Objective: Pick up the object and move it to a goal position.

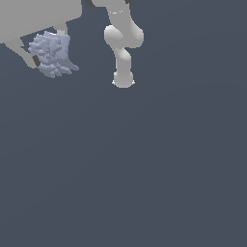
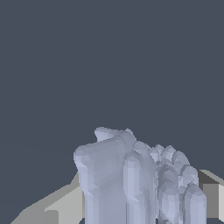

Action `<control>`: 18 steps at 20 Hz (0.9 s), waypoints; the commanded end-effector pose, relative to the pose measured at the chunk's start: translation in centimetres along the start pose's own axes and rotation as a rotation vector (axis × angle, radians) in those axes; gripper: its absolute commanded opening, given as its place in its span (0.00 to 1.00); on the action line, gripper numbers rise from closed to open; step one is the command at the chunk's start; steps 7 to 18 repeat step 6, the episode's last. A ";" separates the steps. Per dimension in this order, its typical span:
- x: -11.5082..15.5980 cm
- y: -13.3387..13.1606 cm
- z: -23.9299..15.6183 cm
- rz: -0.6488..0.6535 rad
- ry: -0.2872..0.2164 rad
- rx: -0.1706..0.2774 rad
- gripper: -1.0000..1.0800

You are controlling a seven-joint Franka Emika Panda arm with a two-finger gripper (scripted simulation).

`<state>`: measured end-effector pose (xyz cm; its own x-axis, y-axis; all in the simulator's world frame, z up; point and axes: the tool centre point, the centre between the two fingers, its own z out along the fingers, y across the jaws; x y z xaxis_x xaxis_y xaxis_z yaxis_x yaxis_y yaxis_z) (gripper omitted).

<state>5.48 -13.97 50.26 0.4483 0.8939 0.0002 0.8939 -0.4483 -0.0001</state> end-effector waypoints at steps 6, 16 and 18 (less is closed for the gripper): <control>-0.1 0.1 -0.3 0.000 0.000 0.000 0.00; -0.1 0.1 -0.3 0.000 0.000 0.000 0.00; -0.1 0.1 -0.3 0.000 0.000 0.000 0.00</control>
